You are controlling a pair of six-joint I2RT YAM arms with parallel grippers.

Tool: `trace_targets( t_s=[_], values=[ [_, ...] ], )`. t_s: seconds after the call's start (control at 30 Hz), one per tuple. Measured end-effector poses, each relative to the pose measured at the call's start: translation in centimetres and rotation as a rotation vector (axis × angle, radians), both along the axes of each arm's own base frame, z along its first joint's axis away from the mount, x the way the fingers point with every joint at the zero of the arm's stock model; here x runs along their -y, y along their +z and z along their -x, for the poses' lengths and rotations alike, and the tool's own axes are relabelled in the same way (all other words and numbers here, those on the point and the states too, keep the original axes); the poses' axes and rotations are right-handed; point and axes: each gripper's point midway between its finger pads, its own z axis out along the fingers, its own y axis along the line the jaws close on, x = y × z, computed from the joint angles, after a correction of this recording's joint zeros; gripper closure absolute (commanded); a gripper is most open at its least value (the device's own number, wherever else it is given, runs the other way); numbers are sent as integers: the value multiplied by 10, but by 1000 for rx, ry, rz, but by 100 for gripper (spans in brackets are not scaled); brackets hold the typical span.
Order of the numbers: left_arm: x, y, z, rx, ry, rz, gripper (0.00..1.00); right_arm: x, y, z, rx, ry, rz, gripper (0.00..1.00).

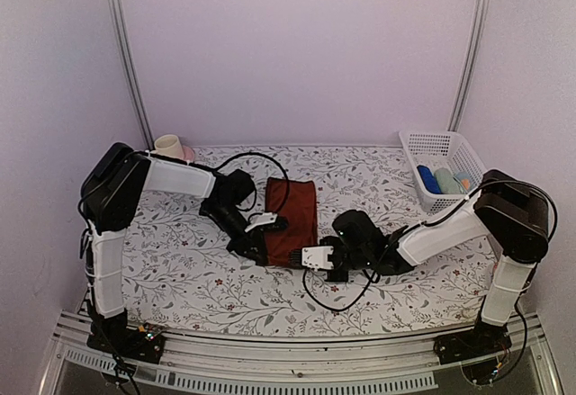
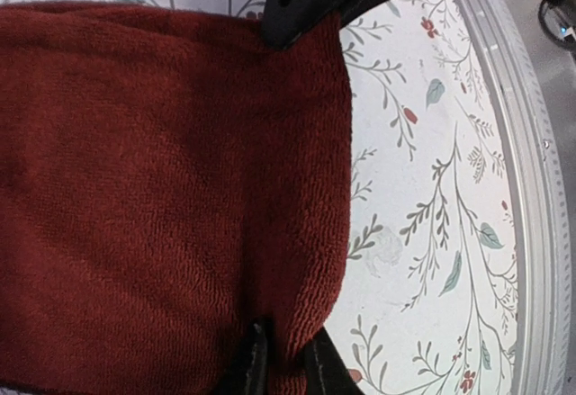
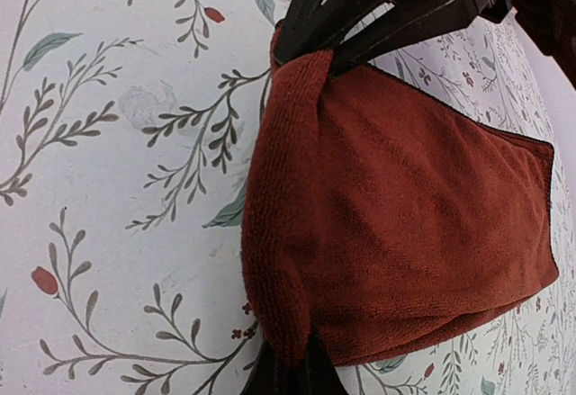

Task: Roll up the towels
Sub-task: Roll the towel at the center of the board.

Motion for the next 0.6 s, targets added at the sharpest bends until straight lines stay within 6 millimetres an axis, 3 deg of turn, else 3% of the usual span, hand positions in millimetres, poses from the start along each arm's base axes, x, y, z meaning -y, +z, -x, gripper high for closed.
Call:
trace_targets(
  t_s=[0.17, 0.3, 0.4, 0.6],
  values=[
    [-6, 9, 5, 23, 4, -2, 28, 0, 1, 10, -86, -3, 2, 98],
    [-15, 21, 12, 85, 16, 6, 11, -3, 4, 13, -156, -13, 2, 98],
    [-20, 26, 14, 137, 21, 13, 3, -6, 9, 12, -208, -32, -11, 98],
    [-25, 11, 20, 220, 16, -14, 3, -3, 17, 2, -323, -95, -53, 98]
  ],
)
